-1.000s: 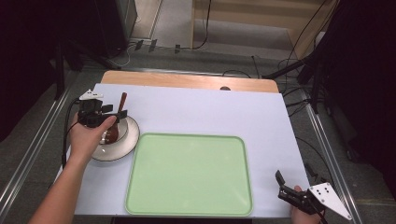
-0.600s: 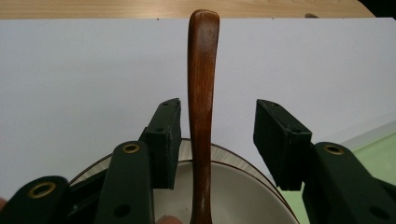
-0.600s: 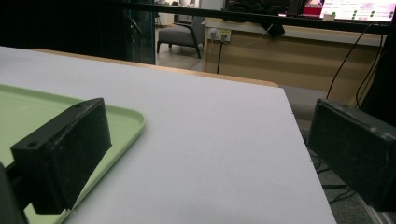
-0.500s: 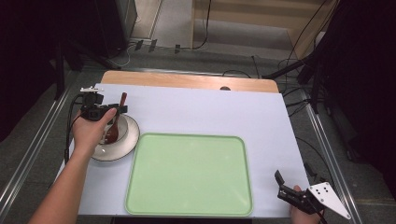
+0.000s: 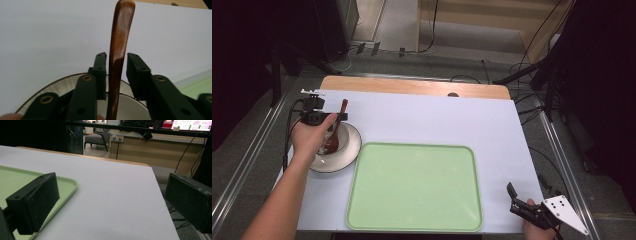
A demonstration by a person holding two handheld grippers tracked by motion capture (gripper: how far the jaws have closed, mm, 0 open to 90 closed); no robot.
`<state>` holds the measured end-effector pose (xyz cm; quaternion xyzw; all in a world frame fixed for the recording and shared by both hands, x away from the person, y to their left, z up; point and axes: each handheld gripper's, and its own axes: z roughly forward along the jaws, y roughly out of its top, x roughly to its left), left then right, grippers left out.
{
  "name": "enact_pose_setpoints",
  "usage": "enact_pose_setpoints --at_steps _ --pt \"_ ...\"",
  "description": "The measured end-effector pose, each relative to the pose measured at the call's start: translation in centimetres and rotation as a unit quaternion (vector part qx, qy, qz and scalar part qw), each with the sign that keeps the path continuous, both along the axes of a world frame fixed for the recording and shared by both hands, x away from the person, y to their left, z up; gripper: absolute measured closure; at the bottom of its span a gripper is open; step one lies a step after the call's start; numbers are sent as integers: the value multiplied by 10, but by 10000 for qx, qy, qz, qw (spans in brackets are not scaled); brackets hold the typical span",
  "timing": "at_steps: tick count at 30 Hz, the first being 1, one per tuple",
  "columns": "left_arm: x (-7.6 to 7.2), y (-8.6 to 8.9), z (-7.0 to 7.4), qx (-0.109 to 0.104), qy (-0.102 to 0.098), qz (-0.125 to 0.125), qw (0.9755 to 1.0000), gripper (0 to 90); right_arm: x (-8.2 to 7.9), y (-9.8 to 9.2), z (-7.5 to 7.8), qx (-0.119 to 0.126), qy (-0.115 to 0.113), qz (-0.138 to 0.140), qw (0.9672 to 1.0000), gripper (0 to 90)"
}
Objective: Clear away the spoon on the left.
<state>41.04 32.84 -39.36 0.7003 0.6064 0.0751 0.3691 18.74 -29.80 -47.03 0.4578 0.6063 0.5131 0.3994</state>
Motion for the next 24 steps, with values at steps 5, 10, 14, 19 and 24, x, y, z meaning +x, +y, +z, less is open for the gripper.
enact_pose_setpoints --at_steps 5,10,14,19,24 --pt "-2 0 3 33 -109 -59 9999 786 0 0 0 -11 2 2 10000 1" --pt "-6 -2 10 312 -380 -126 9987 801 0 1 0 -6 11 -3 10000 1" --pt "-11 -3 18 432 -546 -128 9975 833 0 1 0 -4 14 -8 10000 1" --pt "-16 -4 23 521 -718 -145 9960 857 0 0 0 -3 0 -5 10000 1" --pt "-20 -3 29 557 -897 -69 9944 857 0 1 0 -14 10 -4 10000 1"
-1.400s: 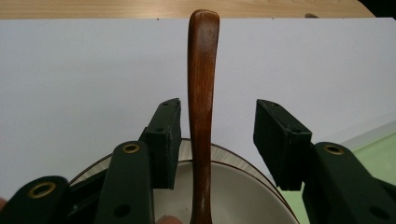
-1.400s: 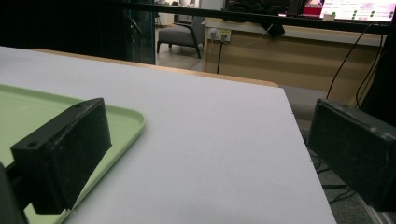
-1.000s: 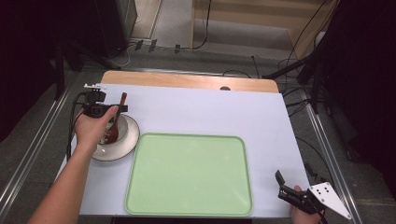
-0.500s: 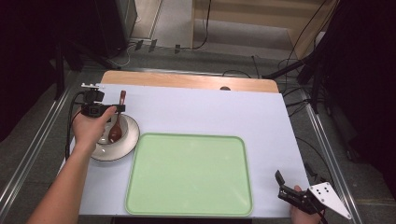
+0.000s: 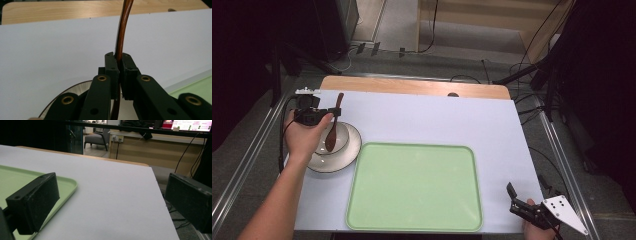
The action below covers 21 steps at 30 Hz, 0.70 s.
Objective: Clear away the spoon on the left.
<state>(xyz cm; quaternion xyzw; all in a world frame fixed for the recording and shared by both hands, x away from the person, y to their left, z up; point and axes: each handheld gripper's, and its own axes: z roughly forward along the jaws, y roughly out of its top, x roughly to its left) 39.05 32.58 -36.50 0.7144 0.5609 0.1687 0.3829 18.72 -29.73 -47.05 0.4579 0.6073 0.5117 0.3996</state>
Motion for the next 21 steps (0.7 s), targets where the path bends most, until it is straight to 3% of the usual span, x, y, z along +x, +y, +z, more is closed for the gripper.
enact_pose_setpoints --at_steps 5,21 --pt "-4 1 6 121 -143 -21 9998 857 0 0 0 -10 -5 -4 10000 1" --pt "-16 0 32 -184 -247 -191 9993 857 0 -1 0 -7 -9 -11 10000 1"
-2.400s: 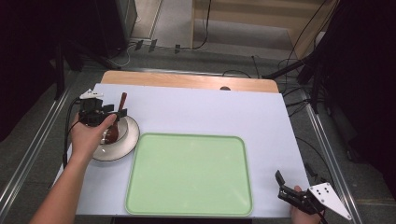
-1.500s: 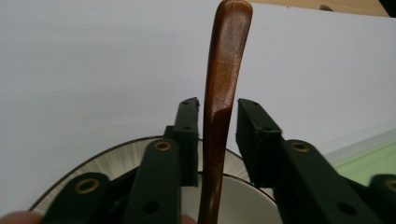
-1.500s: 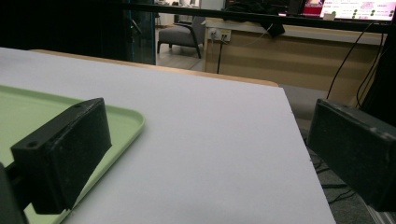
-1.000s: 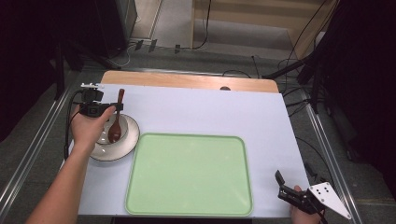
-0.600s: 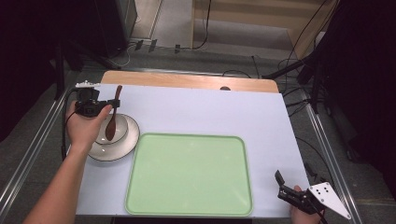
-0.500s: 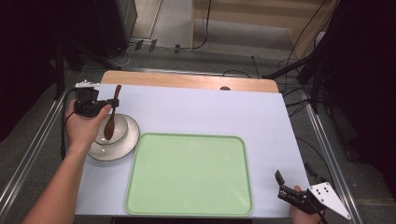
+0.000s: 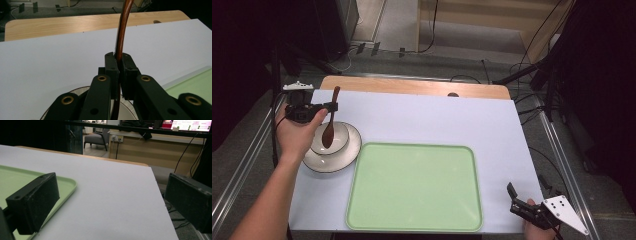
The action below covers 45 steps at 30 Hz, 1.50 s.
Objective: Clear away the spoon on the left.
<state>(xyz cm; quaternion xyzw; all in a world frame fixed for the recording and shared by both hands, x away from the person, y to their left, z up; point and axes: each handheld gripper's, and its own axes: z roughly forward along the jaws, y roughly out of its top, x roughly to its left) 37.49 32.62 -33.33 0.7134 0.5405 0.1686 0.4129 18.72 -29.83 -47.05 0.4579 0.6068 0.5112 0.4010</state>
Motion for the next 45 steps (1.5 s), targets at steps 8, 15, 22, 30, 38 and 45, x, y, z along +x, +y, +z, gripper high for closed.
enact_pose_setpoints --at_steps 8,15,22,30,38,45 --pt "-8 -3 8 -71 -55 -47 9999 856 0 0 0 -1 -2 -1 10000 1" --pt "-13 -7 12 -145 -23 -109 9998 856 0 0 0 18 -8 -1 10000 1" --pt "-15 -19 15 -167 -40 -232 9996 856 0 0 0 24 -5 5 10000 1" --pt "-16 -29 16 -179 -50 -333 9993 856 0 0 0 36 4 -10 10000 1" --pt "-17 -40 16 -202 -65 -440 9988 856 0 0 0 26 -2 5 10000 1" --pt "-17 -47 15 -229 -38 -524 9984 856 0 0 0 33 5 -4 10000 1"
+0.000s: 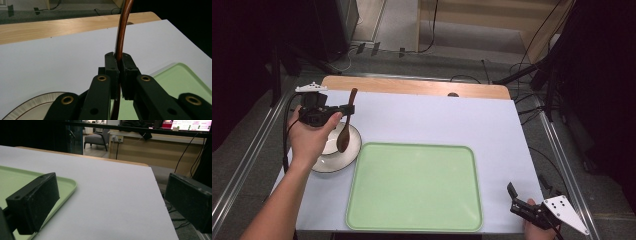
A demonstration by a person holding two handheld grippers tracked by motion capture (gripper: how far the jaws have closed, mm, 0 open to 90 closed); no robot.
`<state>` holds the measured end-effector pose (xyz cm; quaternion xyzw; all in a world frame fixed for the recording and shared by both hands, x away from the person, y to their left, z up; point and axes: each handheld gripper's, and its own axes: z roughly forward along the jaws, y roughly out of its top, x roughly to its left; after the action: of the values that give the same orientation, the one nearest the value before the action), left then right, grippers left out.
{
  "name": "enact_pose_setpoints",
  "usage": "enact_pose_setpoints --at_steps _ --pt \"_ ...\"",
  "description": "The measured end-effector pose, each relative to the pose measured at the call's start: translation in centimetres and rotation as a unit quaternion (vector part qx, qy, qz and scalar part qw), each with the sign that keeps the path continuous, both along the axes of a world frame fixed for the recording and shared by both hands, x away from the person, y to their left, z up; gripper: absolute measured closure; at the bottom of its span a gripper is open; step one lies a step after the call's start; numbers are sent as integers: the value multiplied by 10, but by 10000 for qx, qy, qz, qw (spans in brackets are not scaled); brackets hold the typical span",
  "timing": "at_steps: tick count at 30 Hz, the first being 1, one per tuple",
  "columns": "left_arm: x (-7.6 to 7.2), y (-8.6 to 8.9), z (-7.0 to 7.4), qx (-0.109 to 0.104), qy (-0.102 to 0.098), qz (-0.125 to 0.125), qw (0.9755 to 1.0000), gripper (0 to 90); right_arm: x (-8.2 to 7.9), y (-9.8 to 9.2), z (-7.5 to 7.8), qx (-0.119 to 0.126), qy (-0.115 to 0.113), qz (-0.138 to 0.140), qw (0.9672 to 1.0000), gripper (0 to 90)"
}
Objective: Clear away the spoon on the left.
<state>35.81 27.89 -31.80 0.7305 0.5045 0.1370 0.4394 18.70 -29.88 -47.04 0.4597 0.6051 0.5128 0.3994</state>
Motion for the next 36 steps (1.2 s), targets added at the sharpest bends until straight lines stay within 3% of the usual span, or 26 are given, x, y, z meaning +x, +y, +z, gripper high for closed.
enact_pose_setpoints --at_steps 10,22,36 --pt "0 -14 -3 -15 36 -127 9999 856 0 0 0 7 0 -2 10000 1" --pt "-6 -27 -19 57 219 -212 9995 856 0 -1 0 8 1 -2 10000 1" --pt "-17 -36 -35 -1 366 -311 9988 856 0 -1 0 0 2 -11 10000 1"
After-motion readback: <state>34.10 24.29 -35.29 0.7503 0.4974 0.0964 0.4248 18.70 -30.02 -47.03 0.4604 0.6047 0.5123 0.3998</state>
